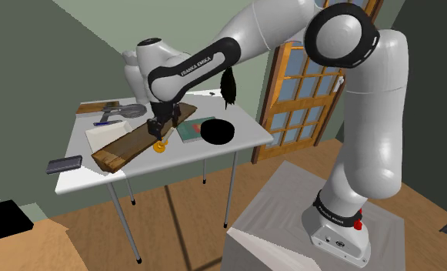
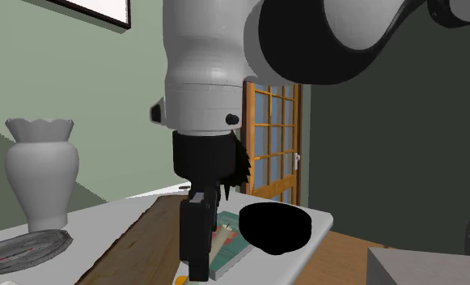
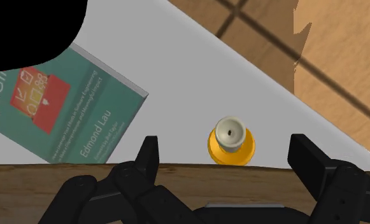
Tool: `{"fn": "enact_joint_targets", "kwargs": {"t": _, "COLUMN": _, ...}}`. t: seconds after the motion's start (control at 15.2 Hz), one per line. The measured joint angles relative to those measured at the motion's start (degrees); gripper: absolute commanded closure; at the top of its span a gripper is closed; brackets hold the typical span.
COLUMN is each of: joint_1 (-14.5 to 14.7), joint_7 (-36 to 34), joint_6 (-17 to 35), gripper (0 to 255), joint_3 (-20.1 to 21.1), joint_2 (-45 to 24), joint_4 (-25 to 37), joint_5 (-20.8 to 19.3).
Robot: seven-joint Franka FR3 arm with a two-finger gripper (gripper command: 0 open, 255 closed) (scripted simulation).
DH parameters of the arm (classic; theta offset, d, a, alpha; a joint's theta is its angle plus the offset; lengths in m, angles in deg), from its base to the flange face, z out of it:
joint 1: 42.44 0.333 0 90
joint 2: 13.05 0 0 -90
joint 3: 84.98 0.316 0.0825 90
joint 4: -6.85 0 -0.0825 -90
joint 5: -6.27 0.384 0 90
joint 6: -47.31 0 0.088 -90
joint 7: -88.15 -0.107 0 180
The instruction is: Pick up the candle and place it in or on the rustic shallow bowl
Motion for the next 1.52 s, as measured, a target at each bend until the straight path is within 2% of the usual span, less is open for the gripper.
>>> {"fn": "enact_joint_targets", "kwargs": {"t": 0.2, "joint_1": 1.4, "joint_7": -0.9, "joint_6": -0.3, "gripper": 0, "joint_3": -0.1, "joint_2": -5.9, "joint_4": 5.9, "joint_5": -1.4}}
{"fn": "enact_joint_targets", "kwargs": {"t": 0.66, "joint_1": 1.5, "joint_7": -1.5, "joint_6": 3.4, "gripper": 0, "joint_3": -0.7, "joint_2": -9.4, "joint_4": 5.6, "joint_5": -2.4}}
{"fn": "enact_joint_targets", "kwargs": {"t": 1.06, "joint_1": 1.4, "joint_7": -1.5, "joint_6": 3.9, "gripper": 0, "joint_3": -0.7, "joint_2": -9.7, "joint_4": 5.4, "joint_5": -2.5}}
{"fn": "enact_joint_targets", "kwargs": {"t": 1.12, "joint_1": 1.4, "joint_7": -1.5, "joint_6": 3.9, "gripper": 255, "joint_3": -0.7, "joint_2": -9.7, "joint_4": 5.4, "joint_5": -2.5}}
{"fn": "enact_joint_targets", "kwargs": {"t": 1.52, "joint_1": 1.4, "joint_7": -1.5, "joint_6": 3.9, "gripper": 255, "joint_3": -0.7, "joint_2": -9.7, "joint_4": 5.3, "joint_5": -2.5}}
